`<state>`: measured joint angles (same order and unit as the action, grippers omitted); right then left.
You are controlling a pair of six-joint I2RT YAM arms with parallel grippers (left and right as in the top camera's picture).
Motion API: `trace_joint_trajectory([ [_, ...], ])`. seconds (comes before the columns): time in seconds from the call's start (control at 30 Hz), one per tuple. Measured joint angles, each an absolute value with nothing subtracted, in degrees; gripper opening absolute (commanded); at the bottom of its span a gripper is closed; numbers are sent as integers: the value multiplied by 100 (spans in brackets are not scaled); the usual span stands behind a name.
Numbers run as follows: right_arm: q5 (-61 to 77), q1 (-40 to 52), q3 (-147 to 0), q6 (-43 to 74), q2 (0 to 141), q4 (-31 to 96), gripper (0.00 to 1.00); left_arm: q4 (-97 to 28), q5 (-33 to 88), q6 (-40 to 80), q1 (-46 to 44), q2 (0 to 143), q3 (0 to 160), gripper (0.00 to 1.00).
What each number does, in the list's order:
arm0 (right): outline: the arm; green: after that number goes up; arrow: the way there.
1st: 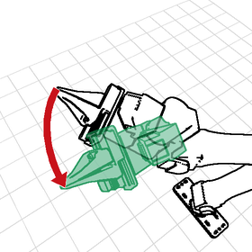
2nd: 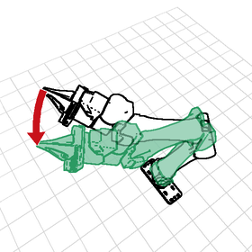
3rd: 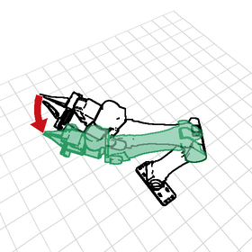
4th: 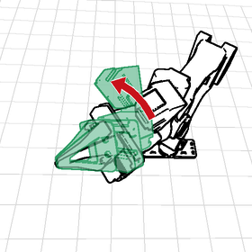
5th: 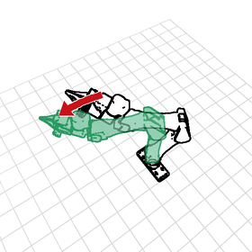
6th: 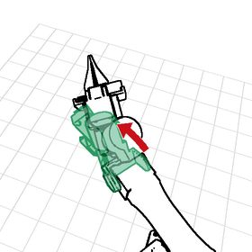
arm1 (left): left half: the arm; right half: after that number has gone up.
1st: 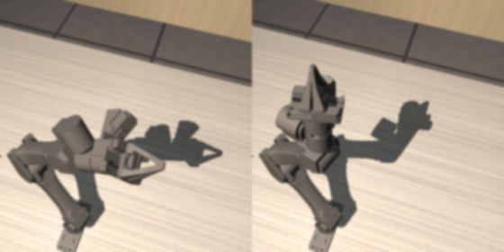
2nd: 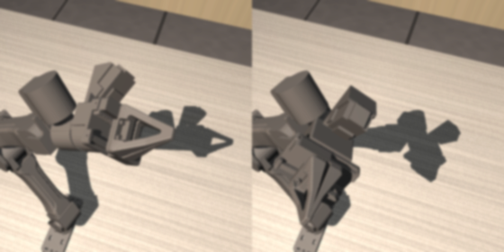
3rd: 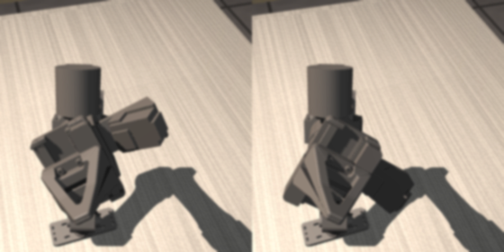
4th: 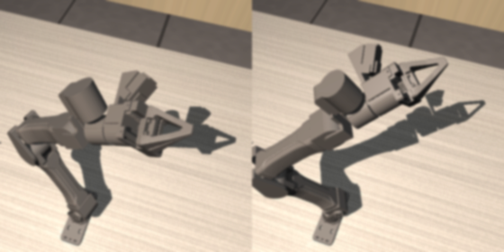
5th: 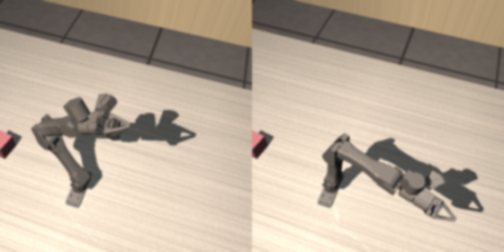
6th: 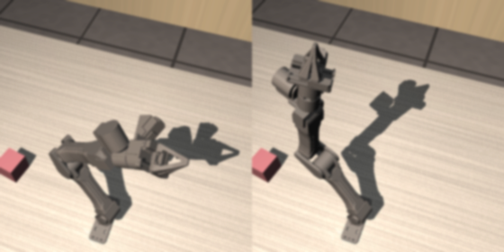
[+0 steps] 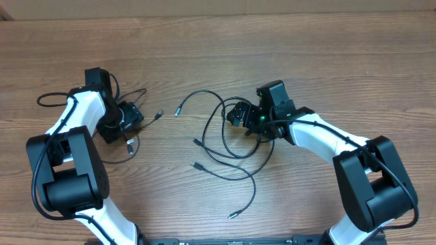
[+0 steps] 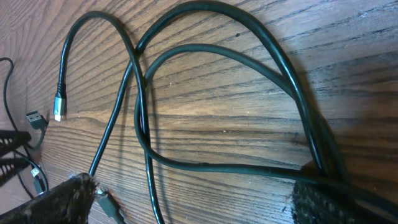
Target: Untangle cables
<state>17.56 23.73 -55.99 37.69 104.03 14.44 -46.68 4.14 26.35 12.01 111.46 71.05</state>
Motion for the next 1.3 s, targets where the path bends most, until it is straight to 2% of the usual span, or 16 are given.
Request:
trace_joint_trajectory([
  [0.1, 1756, 2373, -5599, 3771, 10403, 1444, 100, -4925, 414, 2635, 1201, 11153, 7105, 85],
  [0.17, 1756, 2373, -5599, 3771, 10403, 1444, 100, -4987, 414, 2635, 1201, 11157, 7105, 80],
  [0.2, 1756, 2373, -5599, 3771, 10403, 1441, 100, -5022, 412, 2644, 1201, 11157, 7105, 72],
  [0.27, 1756, 2373, -5599, 3771, 10403, 1441, 100, -5063, 408, 2639, 1201, 11168, 7102, 29],
  [0.3, 1756, 2373, -5599, 3771, 10403, 1444, 100, -5054, 414, 2650, 1201, 11168, 7102, 19],
  [0.33, 1756, 2370, -5599, 3767, 10403, 1446, 100, -5050, 410, 2648, 1205, 11172, 7096, 13],
  [0.43, 1756, 2370, -5599, 3771, 10403, 1441, 100, -4991, 412, 2639, 1210, 11192, 7096, 12],
  [0.5, 1756, 2373, -5599, 3771, 10403, 1444, 100, -4971, 419, 2650, 1210, 11194, 7094, 4],
  [0.87, 1756, 2370, -5599, 3767, 10403, 1444, 100, -4753, 729, 2637, 1380, 11194, 7083, 4],
  [1.17, 1754, 2370, -5599, 3769, 10403, 1444, 100, -4626, 1754, 2637, 2220, 11316, 7172, 4],
  [1.3, 1756, 2370, -5599, 3771, 10403, 1441, 100, -4434, 1848, 2648, 2405, 11334, 7172, 5],
])
